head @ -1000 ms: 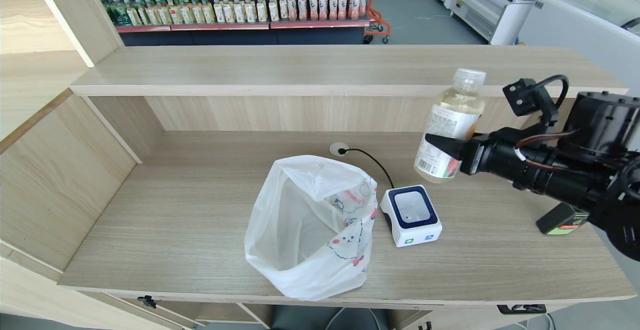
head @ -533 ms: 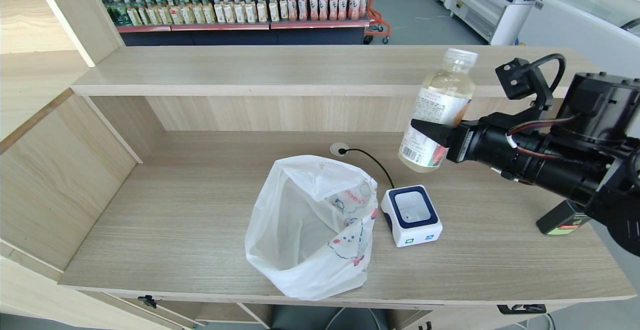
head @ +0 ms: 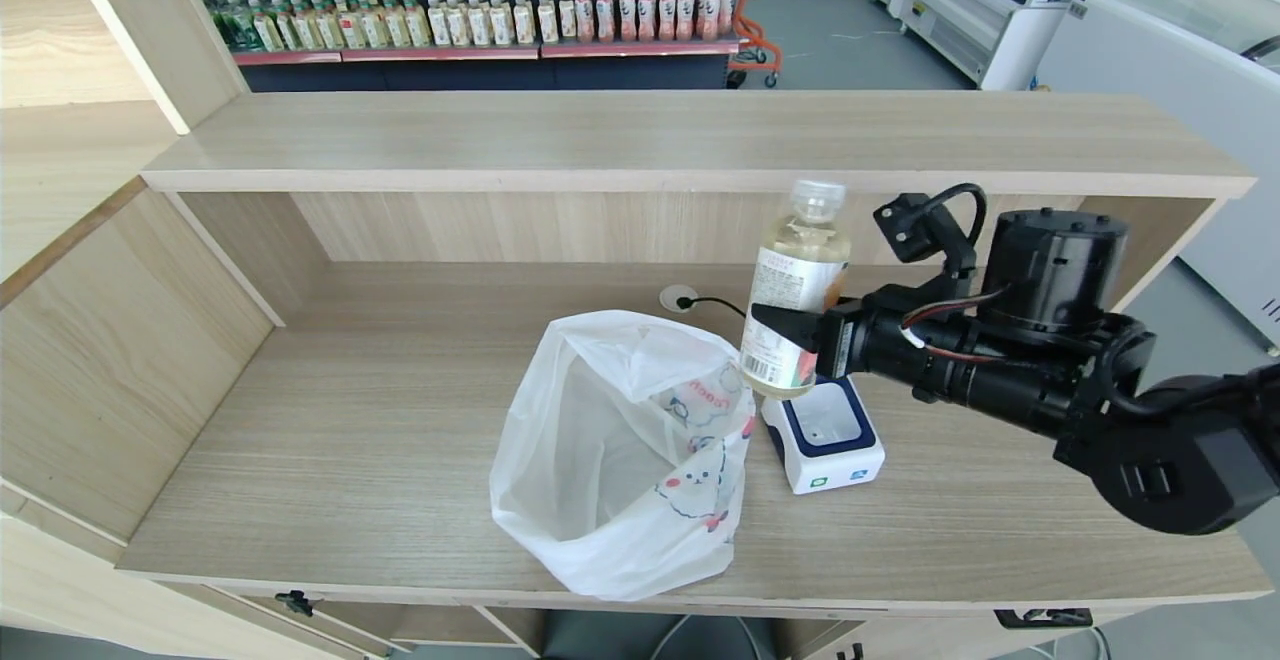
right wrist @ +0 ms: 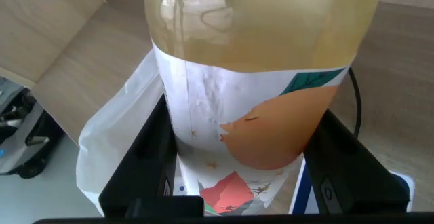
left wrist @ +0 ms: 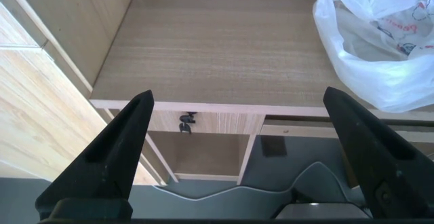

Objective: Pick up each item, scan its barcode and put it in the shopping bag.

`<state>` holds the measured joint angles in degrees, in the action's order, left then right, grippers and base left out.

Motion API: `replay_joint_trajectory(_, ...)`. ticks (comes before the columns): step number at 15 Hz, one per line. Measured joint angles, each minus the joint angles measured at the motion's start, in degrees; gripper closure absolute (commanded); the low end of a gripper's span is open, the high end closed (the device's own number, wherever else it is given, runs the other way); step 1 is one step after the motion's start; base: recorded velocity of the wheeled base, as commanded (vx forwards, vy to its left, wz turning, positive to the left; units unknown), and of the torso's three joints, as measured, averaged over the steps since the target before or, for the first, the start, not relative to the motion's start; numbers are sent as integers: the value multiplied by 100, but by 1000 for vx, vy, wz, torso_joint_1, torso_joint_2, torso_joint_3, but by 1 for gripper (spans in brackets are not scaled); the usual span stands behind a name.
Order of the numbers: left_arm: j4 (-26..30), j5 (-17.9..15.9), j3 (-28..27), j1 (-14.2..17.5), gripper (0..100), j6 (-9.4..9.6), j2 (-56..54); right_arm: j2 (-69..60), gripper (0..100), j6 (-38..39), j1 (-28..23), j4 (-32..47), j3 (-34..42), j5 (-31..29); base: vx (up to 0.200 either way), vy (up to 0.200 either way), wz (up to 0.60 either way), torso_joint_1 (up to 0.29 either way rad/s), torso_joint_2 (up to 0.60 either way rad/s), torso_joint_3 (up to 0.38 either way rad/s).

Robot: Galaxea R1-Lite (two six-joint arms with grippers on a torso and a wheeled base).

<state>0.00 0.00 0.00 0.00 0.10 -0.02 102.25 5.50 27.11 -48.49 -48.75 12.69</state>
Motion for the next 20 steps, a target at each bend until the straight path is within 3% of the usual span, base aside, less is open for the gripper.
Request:
replay_joint_trajectory(14, 0, 0, 0, 0, 0, 9, 2, 2721, 100, -1036, 596, -584, -1894, -44, 0, 0, 0, 0, 0, 0)
replay_joint_trajectory(20, 0, 0, 0, 0, 0, 9, 2, 3711, 100, -1590, 670, -638, -3231, -284, 0, 0, 0, 0, 0, 0)
